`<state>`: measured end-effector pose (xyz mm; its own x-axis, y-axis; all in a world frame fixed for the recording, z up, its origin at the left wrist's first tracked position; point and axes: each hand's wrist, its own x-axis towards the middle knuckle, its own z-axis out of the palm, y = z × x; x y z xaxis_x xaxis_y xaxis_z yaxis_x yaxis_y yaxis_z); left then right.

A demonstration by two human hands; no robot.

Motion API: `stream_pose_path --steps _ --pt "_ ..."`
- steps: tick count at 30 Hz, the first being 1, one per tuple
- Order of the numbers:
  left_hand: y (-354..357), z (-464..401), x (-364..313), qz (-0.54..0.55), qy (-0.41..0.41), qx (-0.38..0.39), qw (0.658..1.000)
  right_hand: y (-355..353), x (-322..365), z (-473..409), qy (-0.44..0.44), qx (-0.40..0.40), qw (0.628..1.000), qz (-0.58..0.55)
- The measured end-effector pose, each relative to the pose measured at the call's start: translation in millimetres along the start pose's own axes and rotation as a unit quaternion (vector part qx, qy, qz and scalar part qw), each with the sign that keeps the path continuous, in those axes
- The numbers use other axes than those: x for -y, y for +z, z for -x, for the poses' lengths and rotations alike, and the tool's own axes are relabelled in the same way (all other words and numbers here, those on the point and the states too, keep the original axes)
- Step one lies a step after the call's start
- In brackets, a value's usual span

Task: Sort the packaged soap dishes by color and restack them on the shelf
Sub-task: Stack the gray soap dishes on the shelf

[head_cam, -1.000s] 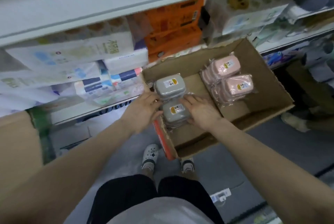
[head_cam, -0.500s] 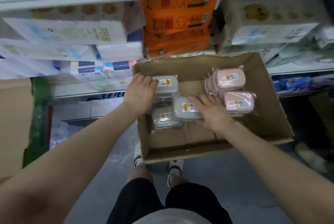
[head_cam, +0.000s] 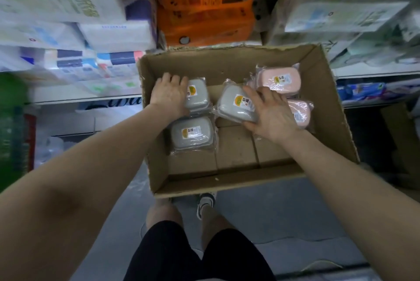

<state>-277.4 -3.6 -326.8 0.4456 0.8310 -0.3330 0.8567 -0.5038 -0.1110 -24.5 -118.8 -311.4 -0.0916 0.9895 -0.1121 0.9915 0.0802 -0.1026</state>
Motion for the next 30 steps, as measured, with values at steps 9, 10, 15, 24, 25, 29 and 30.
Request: stream_pose_path --steps 9,10,15,24,25,29,30 --pt "-47 56 16 0.165 -0.008 -0.094 0.982 -85 0 -1 -0.048 -0.074 0.996 0.025" --pt "-54 64 21 0.174 -0.006 -0.106 0.979 -100 3 -3 -0.067 -0.091 0.993 0.035" --pt "-91 105 39 0.211 -0.031 -0.176 0.961 -168 36 -21 -0.163 -0.177 0.968 0.065" --pt "-142 209 128 0.153 -0.138 -0.31 0.928 -263 134 -64 -0.256 -0.272 0.927 0.042" --pt "-145 220 140 0.14 -0.149 -0.319 0.926 -269 147 -69 -0.261 -0.276 0.924 0.04" --pt "-157 258 189 0.129 -0.203 -0.349 0.906 -283 199 -93 -0.282 -0.275 0.918 0.044" --pt "-160 266 201 0.133 -0.214 -0.354 0.901 -285 212 -100 -0.288 -0.27 0.918 0.048"
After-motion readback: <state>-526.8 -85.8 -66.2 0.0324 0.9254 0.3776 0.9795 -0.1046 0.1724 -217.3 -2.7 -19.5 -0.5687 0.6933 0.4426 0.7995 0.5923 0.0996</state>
